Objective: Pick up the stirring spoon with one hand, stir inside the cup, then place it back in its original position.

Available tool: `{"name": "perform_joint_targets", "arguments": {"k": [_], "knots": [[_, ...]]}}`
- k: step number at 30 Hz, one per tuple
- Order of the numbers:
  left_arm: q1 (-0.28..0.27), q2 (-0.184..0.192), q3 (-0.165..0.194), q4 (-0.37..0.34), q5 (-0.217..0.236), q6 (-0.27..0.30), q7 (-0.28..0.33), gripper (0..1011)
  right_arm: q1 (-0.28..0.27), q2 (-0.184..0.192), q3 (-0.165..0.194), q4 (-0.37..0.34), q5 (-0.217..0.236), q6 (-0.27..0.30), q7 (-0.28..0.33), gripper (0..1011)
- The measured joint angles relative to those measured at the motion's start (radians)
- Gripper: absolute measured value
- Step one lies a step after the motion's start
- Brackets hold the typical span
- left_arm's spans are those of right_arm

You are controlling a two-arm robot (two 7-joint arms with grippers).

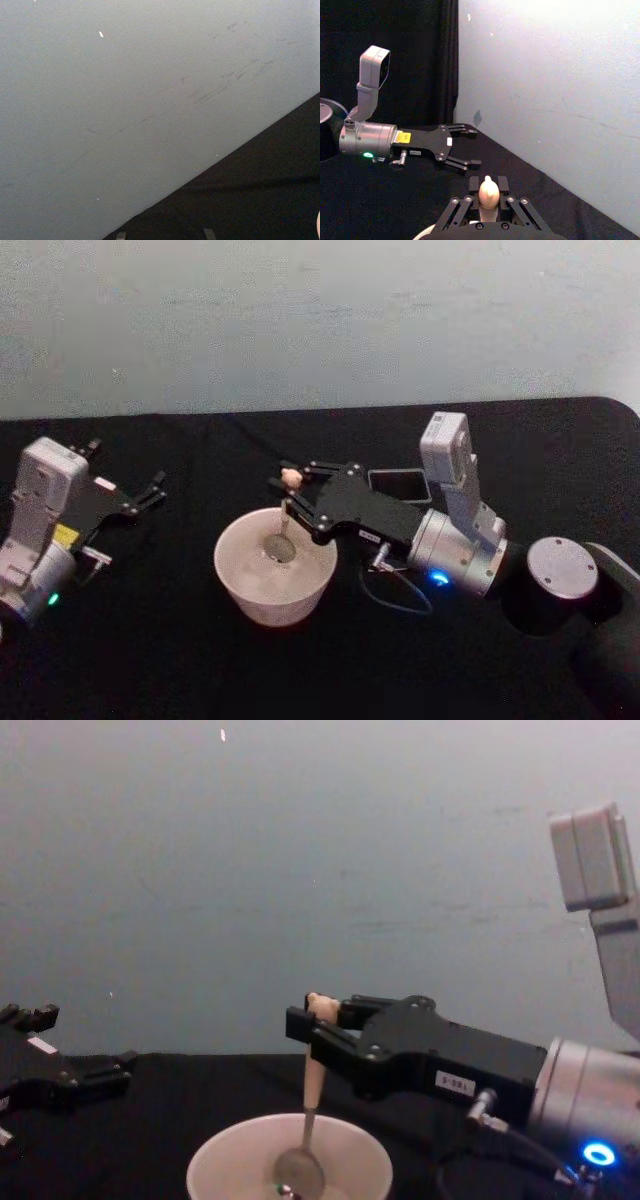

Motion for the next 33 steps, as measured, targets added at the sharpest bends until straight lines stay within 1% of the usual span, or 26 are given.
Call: {"name": "perform_joint_targets", "arguments": {"k": [6,10,14,22,27,28,32,33], "knots": [[0.000,0.000,0.000,0.000,0.000,0.000,0.000,1001,-0.005,0.007,0.009,-0.001,-0.004,0.001,-0.004,207],[0.000,0.000,0.000,0.000,0.000,0.000,0.000,1002,-0.014,0.019,0.017,-0.011,-0.004,0.005,-0.005,207],[0.000,0.000,0.000,0.000,0.000,0.000,0.000,1001,-0.032,0.038,0.025,-0.036,0.001,0.011,-0.003,207],[0.000,0.000,0.000,0.000,0.000,0.000,0.000,1001,-0.086,0.083,0.030,-0.120,0.028,0.027,0.021,207],[0.000,0.000,0.000,0.000,0.000,0.000,0.000,1001,-0.106,0.099,0.014,-0.153,0.032,0.035,0.038,207],[0.000,0.000,0.000,0.000,0.000,0.000,0.000,1001,-0.110,0.101,0.005,-0.158,0.032,0.037,0.045,207],[0.000,0.000,0.000,0.000,0.000,0.000,0.000,1001,-0.111,0.099,-0.015,-0.164,0.032,0.040,0.056,207],[0.000,0.000,0.000,0.000,0.000,0.000,0.000,1001,-0.106,0.092,-0.023,-0.162,0.032,0.040,0.058,207]]}}
